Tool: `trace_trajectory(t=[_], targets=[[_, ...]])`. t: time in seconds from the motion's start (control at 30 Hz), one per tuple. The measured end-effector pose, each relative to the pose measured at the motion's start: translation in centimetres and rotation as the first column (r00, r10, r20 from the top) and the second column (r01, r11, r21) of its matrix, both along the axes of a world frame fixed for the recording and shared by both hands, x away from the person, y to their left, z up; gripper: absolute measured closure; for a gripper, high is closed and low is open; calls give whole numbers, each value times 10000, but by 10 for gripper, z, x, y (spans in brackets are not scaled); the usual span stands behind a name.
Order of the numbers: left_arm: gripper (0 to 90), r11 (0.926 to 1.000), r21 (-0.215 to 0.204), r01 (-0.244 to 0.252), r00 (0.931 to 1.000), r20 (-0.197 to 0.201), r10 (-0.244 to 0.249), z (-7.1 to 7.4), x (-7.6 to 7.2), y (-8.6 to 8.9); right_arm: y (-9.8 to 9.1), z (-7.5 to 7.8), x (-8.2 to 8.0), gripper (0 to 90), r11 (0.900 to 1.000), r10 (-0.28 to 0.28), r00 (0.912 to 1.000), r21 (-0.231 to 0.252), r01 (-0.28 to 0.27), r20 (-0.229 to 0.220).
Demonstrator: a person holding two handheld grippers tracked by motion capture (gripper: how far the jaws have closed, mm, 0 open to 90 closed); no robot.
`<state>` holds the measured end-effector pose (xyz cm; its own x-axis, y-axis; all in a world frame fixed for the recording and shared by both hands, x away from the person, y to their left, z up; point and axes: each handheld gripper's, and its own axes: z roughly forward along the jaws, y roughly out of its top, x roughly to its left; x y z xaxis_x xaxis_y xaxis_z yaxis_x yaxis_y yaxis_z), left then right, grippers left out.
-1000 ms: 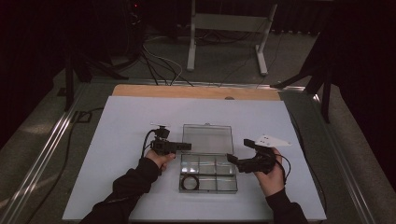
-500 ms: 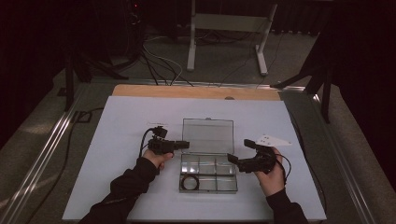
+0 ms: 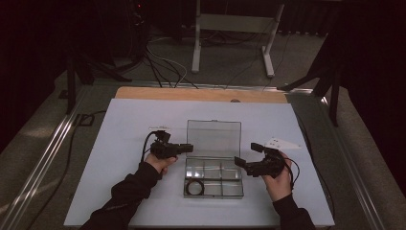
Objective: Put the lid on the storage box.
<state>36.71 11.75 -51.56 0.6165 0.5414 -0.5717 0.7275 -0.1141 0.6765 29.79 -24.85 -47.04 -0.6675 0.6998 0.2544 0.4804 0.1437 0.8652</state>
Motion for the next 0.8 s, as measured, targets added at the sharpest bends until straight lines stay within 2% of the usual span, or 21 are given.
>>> trace_trajectory(t=[0.37, 0.43, 0.57, 0.73, 0.8], targets=[[808, 9998, 69, 203, 9988, 439, -206, 2, -3, 2, -1, -1, 2, 8, 9999, 147, 9998, -56, -147, -119], [808, 9994, 210, 265, 9968, 749, -280, 3, -5, 1, -1, -1, 2, 8, 9999, 160, 9998, -20, -161, -141], [810, 9992, 224, 325, 9956, 873, -344, 4, -6, 2, -2, -1, 2, 8, 9999, 147, 9998, 3, -147, -132], [814, 9981, 343, 510, 9894, 1345, -552, 4, -8, 2, -3, 0, 2, 9, 9998, 207, 9997, 52, -206, -130], [816, 9975, 337, 623, 9904, 1216, -659, 4, -6, 4, -3, -1, 2, 9, 9997, 233, 9997, -2, -233, -122]])
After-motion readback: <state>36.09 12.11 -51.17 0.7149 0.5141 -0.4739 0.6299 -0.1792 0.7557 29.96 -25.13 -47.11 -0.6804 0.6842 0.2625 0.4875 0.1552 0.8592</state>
